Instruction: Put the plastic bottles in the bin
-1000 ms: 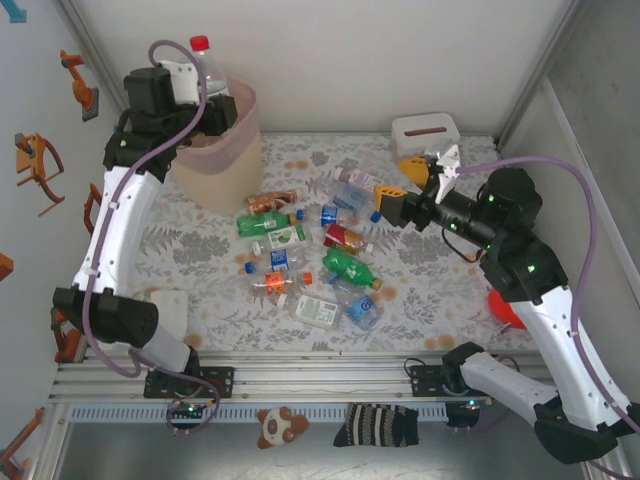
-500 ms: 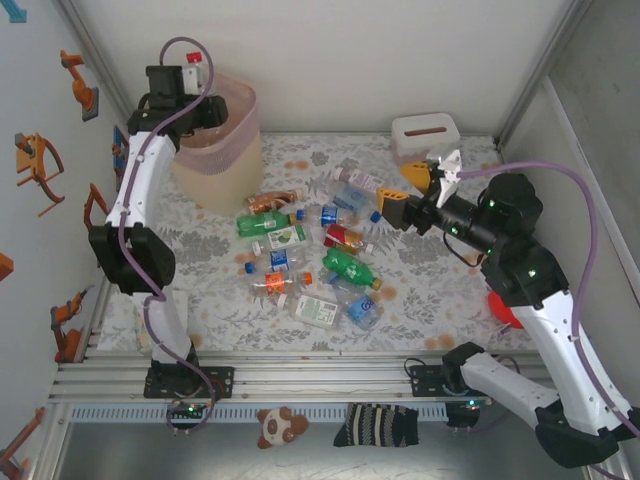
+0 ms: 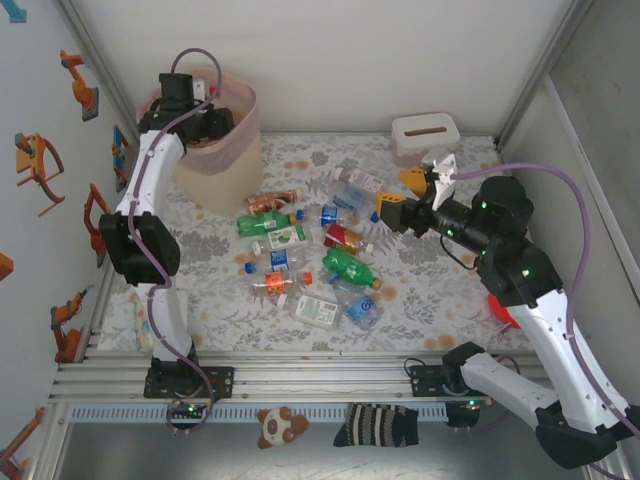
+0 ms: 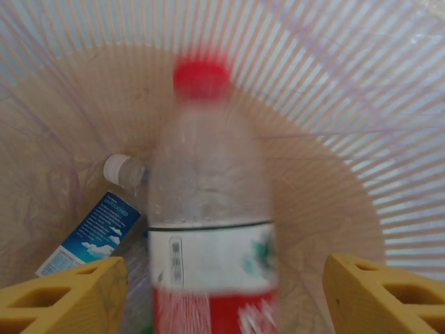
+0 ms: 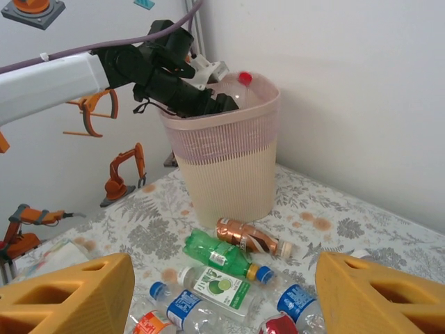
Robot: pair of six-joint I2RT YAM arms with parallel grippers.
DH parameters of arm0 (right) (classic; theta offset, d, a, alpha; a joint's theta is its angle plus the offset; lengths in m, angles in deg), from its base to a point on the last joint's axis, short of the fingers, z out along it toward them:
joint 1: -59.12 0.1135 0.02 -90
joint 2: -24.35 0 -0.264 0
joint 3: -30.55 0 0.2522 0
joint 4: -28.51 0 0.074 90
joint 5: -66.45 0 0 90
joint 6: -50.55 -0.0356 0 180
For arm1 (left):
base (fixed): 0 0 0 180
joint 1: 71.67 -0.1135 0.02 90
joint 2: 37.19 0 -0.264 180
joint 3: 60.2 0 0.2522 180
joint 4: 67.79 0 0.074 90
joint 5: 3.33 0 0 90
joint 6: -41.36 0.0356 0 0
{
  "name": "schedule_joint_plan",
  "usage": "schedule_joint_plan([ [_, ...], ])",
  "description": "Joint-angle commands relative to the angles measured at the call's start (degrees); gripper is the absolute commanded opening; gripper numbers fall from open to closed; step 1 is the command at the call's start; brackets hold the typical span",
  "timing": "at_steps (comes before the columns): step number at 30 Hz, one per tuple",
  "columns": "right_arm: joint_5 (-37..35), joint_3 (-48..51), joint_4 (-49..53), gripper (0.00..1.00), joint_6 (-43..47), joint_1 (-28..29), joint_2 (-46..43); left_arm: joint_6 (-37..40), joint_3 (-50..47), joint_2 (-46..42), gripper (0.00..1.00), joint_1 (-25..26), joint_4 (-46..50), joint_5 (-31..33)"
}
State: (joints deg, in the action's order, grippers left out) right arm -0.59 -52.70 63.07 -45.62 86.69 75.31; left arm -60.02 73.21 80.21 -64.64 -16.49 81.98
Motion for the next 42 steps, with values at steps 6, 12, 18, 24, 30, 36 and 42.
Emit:
schedule_joint_plan([
  [6, -1.00, -0.29, -0.94, 0.68, -0.52, 0.23, 0.37, -0.78, -1.34, -5.73, 0.76, -0.44, -1.95, -0.36],
  [12, -1.16, -1.13, -0.19, 0.67, -0.93, 0.20, 2.12, -0.62, -2.04, -10.03, 0.76, -0.45, -2.32, -2.77],
  [18, -4.68, -2.13, 2.18, 0.65, -2.42, 0.20, 4.60, -0.58, -5.11, -15.67, 0.75, -0.35, -3.61, -7.65],
  [24, -10.31, -2.92, 4.63, 0.63, -5.14, 0.20, 8.01, -0.34, -10.32, -21.76, 0.73, 0.31, -3.79, -10.73],
  [30, -14.61, -3.59, 6.86, 0.63, -7.73, 0.24, 11.05, 2.26, -17.60, -27.76, 0.72, 2.77, -3.93, -10.87],
  [36, -14.85, -3.58, 8.22, 0.62, -7.83, 0.20, 11.90, 9.70, -25.71, -32.57, 0.72, 7.29, -2.21, -13.36],
  [42, -16.30, -4.07, 9.78, 0.62, -5.86, 0.20, 10.86, 19.23, -35.44, -36.51, 0.72, 12.13, 2.23, -20.29],
])
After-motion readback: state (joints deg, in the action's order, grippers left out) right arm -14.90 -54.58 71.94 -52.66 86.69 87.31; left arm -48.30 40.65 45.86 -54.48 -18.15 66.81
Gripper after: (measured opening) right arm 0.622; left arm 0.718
